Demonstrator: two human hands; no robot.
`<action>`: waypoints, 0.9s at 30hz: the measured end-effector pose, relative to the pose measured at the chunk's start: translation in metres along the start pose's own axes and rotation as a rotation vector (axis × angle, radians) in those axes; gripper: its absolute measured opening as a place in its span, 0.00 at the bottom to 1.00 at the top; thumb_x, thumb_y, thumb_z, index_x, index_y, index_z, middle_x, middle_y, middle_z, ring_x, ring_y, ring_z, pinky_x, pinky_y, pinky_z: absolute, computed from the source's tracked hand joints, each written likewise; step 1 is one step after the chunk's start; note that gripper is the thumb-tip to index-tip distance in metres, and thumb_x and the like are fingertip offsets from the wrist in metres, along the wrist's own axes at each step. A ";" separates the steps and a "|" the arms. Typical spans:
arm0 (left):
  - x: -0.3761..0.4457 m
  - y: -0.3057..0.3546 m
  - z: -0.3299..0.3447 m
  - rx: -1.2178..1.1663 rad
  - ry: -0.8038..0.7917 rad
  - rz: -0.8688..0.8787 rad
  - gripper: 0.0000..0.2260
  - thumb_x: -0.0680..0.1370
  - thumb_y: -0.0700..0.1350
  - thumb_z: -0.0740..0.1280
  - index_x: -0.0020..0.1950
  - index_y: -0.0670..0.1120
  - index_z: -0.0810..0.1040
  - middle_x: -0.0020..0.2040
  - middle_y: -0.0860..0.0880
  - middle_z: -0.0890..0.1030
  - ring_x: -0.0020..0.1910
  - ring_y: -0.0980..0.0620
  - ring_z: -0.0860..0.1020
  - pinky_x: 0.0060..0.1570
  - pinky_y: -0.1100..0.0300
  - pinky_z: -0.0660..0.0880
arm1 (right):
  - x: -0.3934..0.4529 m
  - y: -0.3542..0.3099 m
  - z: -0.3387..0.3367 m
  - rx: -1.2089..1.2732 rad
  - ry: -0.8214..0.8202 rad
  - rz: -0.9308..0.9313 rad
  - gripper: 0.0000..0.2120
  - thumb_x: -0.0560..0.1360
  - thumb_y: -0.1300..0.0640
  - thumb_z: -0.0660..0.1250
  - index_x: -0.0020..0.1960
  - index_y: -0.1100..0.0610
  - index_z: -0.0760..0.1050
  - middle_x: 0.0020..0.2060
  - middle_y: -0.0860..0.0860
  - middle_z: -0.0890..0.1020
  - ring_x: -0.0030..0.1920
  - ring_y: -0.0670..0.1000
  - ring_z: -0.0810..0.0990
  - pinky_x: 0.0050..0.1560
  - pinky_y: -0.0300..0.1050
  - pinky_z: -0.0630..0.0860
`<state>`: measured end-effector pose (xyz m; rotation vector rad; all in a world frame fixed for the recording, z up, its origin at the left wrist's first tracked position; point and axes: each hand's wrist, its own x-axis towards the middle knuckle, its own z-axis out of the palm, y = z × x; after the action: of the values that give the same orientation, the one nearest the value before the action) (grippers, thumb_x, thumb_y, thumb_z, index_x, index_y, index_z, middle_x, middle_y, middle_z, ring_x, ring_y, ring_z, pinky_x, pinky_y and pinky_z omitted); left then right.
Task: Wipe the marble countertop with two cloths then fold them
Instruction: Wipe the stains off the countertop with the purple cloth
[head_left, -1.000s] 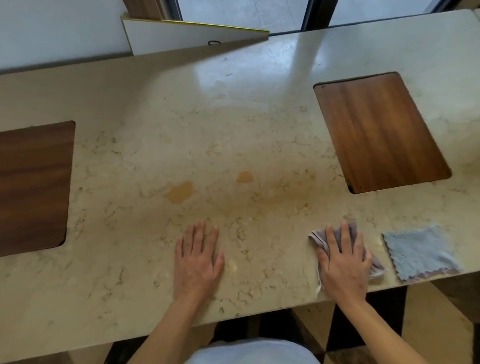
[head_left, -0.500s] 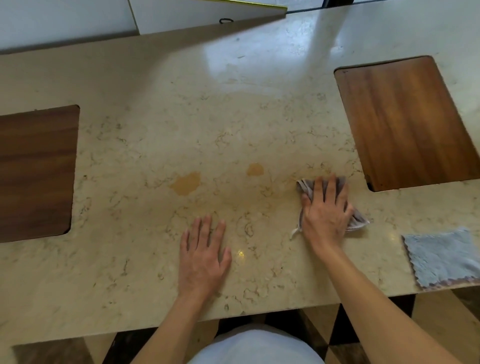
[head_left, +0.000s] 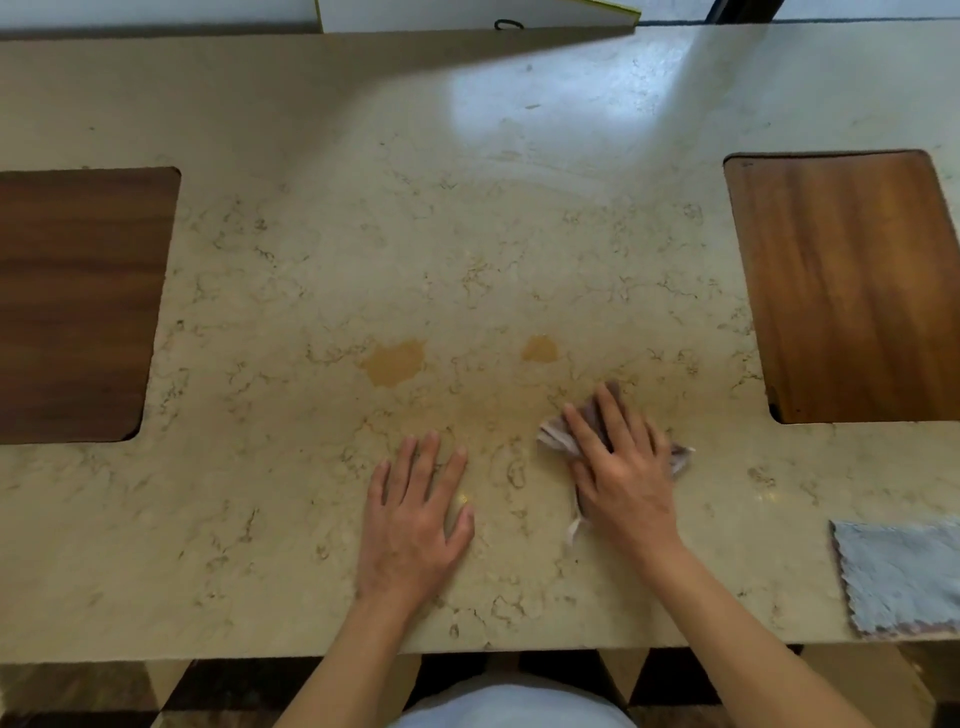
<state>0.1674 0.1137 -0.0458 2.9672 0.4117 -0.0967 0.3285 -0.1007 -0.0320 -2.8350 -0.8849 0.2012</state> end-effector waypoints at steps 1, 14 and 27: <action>0.000 0.000 0.001 -0.006 0.002 0.000 0.30 0.80 0.59 0.58 0.81 0.51 0.60 0.83 0.46 0.55 0.82 0.45 0.54 0.78 0.43 0.55 | 0.014 0.011 -0.005 0.004 -0.004 0.094 0.25 0.80 0.47 0.57 0.75 0.52 0.72 0.77 0.59 0.67 0.76 0.63 0.65 0.68 0.65 0.69; -0.004 -0.033 -0.018 -0.043 0.081 -0.345 0.28 0.81 0.58 0.55 0.78 0.48 0.63 0.80 0.43 0.62 0.80 0.42 0.59 0.76 0.41 0.55 | 0.045 -0.063 0.006 0.007 -0.078 -0.325 0.26 0.81 0.44 0.57 0.78 0.50 0.66 0.80 0.54 0.61 0.80 0.60 0.58 0.74 0.62 0.64; 0.000 -0.070 -0.030 -0.022 -0.026 -0.558 0.29 0.81 0.60 0.50 0.80 0.49 0.61 0.82 0.45 0.58 0.81 0.44 0.55 0.77 0.41 0.54 | 0.100 -0.059 -0.001 0.046 -0.013 0.103 0.25 0.85 0.45 0.53 0.81 0.48 0.57 0.83 0.52 0.51 0.82 0.57 0.50 0.76 0.59 0.56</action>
<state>0.1499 0.1854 -0.0252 2.7341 1.2107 -0.1863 0.3772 0.0043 -0.0278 -2.8418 -0.7275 0.2501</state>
